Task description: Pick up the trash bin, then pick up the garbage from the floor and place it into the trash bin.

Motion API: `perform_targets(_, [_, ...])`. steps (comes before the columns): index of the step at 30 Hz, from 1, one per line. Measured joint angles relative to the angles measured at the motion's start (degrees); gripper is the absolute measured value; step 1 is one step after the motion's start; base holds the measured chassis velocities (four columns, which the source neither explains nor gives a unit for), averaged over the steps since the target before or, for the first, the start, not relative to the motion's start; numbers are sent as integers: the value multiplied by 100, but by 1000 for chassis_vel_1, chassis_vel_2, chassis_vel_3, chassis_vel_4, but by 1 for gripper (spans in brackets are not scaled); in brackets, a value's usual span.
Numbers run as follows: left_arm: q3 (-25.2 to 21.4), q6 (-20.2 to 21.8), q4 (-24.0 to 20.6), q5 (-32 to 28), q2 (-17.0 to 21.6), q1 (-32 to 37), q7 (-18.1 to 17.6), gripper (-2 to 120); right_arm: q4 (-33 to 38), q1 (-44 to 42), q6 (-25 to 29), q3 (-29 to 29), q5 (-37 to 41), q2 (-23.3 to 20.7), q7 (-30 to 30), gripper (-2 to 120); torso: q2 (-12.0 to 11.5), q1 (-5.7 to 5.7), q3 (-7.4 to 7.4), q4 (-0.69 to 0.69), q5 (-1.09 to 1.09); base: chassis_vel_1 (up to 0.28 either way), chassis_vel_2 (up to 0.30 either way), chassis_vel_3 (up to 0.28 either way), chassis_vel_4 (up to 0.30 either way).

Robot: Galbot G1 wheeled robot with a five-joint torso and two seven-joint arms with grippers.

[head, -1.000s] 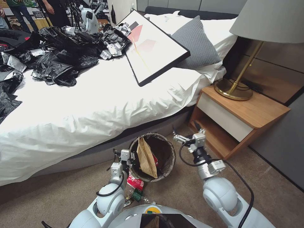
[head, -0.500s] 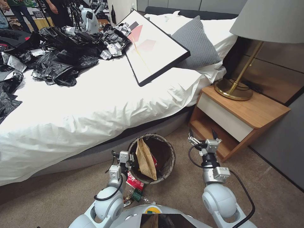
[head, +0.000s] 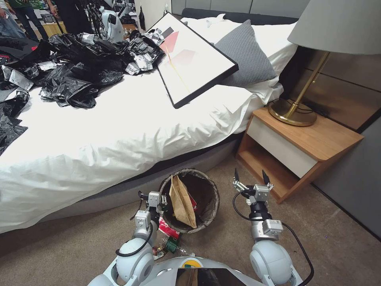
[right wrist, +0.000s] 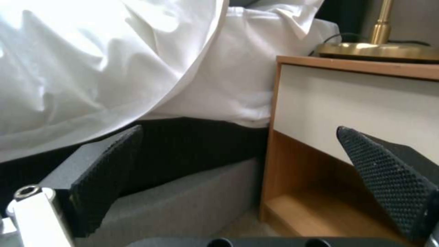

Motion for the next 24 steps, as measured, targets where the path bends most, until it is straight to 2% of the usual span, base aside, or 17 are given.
perform_targets(15, [-58, 16, -30, -82, 3, -3, -20, 0, -25, 50, -89, -221, 10, -25, 15, 100, 0, 0, 1, -1, 0, 0, 0, 0, 0])
perform_targets(24, [-175, 30, -191, -108, 100, 125, -26, 0, -29, 59, -112, -297, -27, -23, 24, 100, 0, 0, 1, 0, 0, 50, 50, 44, 54])
